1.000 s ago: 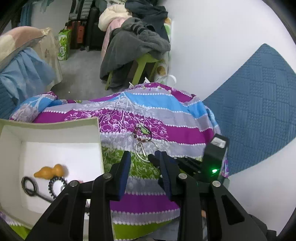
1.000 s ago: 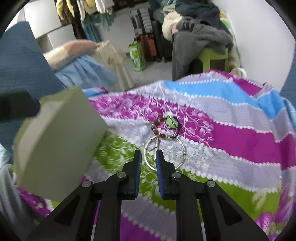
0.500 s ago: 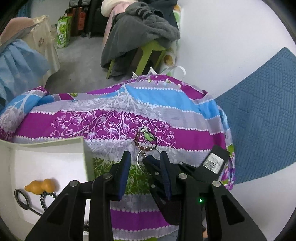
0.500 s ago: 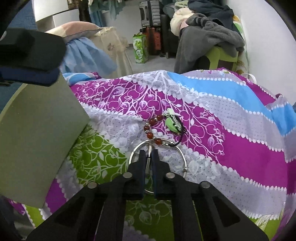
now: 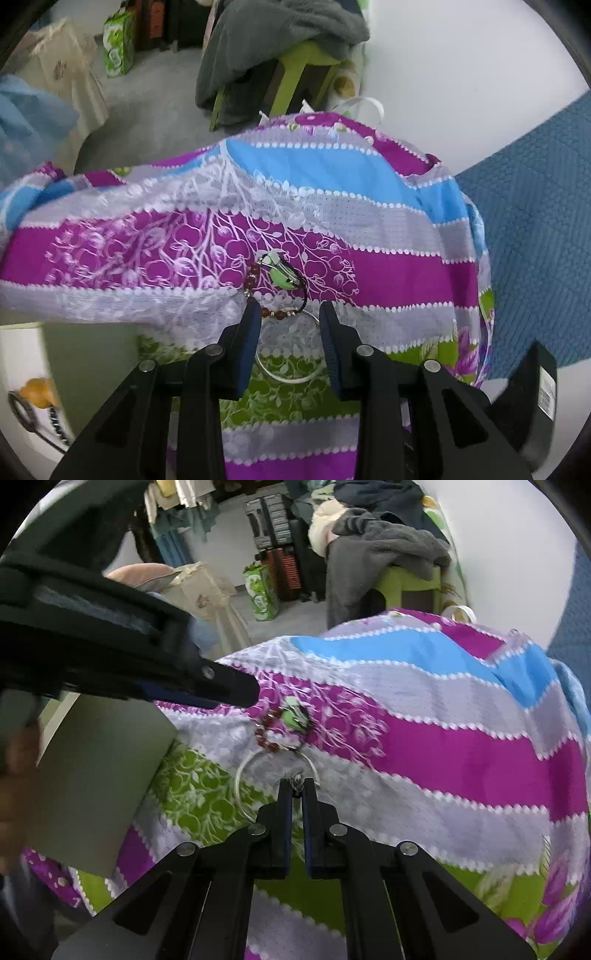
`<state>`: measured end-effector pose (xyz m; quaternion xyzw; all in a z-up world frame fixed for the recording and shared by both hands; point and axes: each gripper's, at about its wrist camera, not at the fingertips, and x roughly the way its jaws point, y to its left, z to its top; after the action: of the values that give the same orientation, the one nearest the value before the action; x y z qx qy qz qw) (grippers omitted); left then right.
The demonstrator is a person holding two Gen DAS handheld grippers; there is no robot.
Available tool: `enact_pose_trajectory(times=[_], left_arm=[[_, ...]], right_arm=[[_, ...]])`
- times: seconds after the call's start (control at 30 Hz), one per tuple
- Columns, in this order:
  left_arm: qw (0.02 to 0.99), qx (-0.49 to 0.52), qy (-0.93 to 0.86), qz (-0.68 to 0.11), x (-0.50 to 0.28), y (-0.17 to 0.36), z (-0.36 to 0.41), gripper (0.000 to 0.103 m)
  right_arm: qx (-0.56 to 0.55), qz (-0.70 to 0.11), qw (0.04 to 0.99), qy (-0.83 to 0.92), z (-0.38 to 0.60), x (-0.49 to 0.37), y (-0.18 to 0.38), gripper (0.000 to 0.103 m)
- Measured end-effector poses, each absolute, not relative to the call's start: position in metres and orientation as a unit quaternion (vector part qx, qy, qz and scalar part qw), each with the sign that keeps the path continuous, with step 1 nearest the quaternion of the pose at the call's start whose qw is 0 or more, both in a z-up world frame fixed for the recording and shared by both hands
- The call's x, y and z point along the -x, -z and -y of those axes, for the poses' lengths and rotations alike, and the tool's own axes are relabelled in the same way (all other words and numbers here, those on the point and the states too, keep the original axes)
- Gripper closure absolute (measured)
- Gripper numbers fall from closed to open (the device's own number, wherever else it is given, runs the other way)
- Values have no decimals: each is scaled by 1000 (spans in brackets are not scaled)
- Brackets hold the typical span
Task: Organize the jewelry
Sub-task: 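Grasp the silver keyring with the right tool while the left tool grasps the brown bead strand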
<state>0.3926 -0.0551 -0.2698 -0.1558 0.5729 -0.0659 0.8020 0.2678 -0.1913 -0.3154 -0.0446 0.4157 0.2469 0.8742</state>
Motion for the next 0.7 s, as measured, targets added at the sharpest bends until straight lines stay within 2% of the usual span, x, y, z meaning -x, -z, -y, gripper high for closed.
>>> enact_pose_trajectory(times=[0.33, 0.37, 0.4, 0.6, 0.67, 0.7], left_arm=[[796, 140, 36, -588, -409, 308, 65, 72], [798, 127, 29, -588, -411, 310, 67, 74], [800, 119, 27, -587, -411, 310, 70, 80], [813, 65, 16, -579, -413, 317, 87, 88], [818, 44, 13, -573, -412, 318, 93, 98], [819, 38, 15, -572, -412, 318, 95, 98]], right_arm=[[9, -415, 879, -234, 214, -272, 310, 100], [7, -416, 879, -234, 216, -272, 309, 100], [4, -417, 878, -234, 217, -272, 309, 100], [-11, -420, 878, -230, 226, -269, 308, 100], [-12, -421, 878, -228, 228, -269, 307, 100], [-15, -420, 878, -227, 229, -269, 306, 100]])
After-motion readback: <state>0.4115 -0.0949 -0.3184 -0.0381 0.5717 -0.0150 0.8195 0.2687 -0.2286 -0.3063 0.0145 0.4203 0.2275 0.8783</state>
